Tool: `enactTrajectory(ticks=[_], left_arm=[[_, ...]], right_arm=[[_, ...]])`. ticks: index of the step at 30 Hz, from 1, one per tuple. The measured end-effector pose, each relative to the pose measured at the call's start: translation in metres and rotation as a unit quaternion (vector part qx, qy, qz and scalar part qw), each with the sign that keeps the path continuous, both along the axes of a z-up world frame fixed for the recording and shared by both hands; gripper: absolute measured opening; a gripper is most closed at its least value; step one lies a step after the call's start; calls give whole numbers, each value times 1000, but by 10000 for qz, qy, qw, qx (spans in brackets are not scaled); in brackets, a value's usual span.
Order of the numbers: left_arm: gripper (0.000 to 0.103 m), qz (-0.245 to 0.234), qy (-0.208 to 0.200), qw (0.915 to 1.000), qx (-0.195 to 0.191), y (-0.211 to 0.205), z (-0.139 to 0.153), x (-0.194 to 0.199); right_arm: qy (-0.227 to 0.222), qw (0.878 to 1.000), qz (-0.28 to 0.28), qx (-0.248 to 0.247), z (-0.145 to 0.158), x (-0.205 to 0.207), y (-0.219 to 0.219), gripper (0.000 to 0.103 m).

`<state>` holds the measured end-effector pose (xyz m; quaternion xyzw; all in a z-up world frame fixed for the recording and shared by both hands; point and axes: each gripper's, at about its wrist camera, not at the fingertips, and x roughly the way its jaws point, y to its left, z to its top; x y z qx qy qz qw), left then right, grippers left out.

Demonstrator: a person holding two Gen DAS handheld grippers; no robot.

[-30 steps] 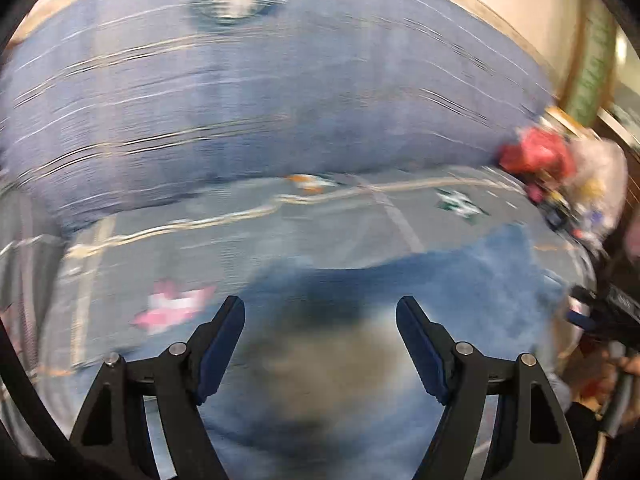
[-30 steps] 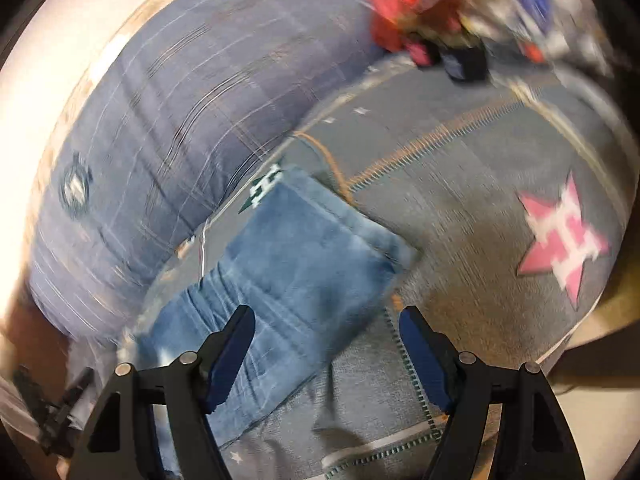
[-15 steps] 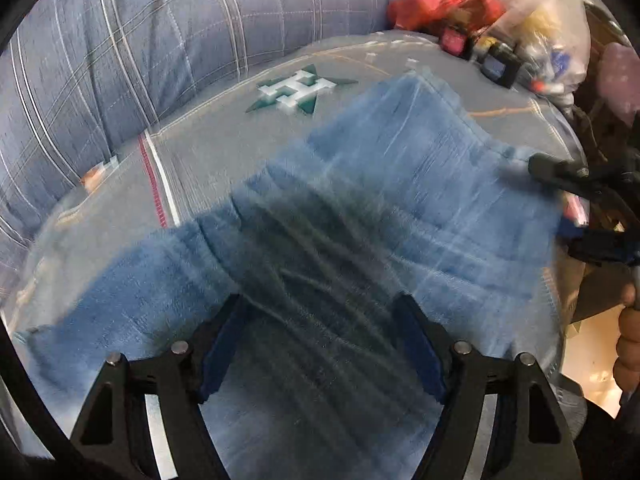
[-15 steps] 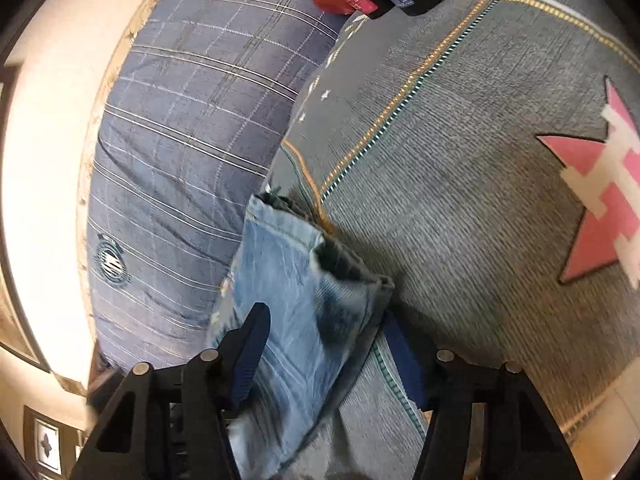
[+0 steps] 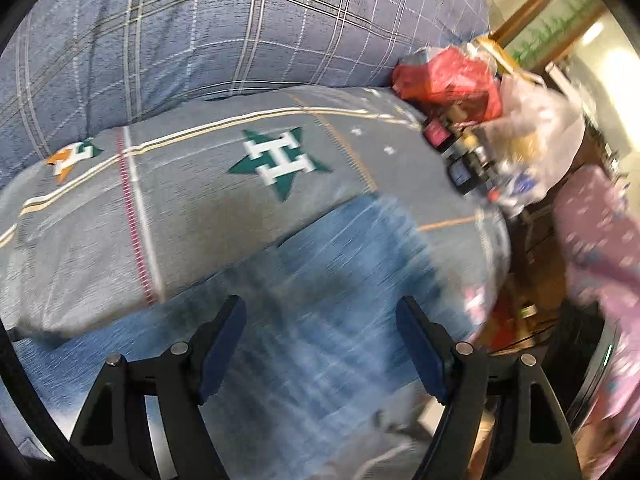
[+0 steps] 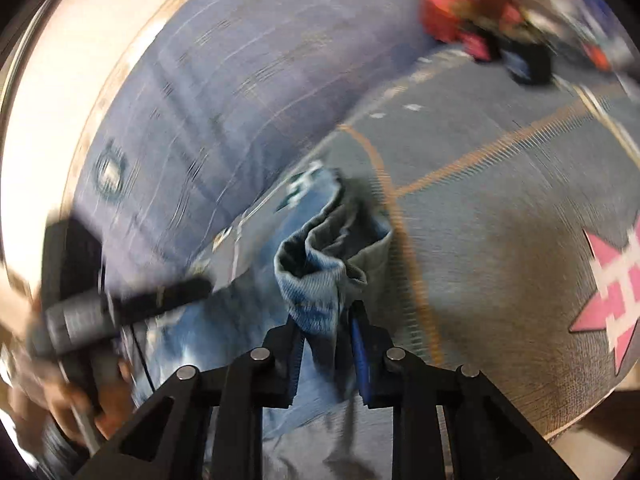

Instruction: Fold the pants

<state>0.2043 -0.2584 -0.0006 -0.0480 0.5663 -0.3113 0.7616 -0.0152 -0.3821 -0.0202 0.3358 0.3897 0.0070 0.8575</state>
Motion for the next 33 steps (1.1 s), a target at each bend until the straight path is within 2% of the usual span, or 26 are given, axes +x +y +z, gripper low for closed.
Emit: enactTrajectory(ticks=[3,7,12,16,18,19,21,22,23,25,33], left_arm=[[78,-89,118,9999,-6,-14,10,11],[78,-392,285,9983,310,-36,4,17],[78,-489,368,9953,752,-53,-21,20],[78,-445,237,9951,850,-59,-27,23],[77,-368,190,9961,780,-55,-24,25],[72,-301,178,9968,722,-52,-22,26],[52,-206,209,9974,660,-45,-18,29],[33,-169,249,9977,614,-44,-18,31],[22,-127,308,9979,562,-39,-18,32],[13,-69,404,9981,452,-31,-20,33],[13,13,371,9987,345,9,-19,26]], right_arm=[[-14,9988,322,-357,14,6,29,23],[10,9964,493,-688,17,10,58,23],[-23,9962,586,-649,12,4,71,23],[-70,9962,655,-569,15,-1,76,23],[-58,9957,718,-586,14,-2,77,23],[-53,9955,737,-596,15,-2,79,23],[-35,9951,767,-620,15,-3,81,23],[-30,9950,770,-634,16,-3,82,23],[-18,9949,776,-643,16,-1,84,23],[32,9943,802,-695,15,0,87,23],[118,9919,949,-835,18,5,105,23]])
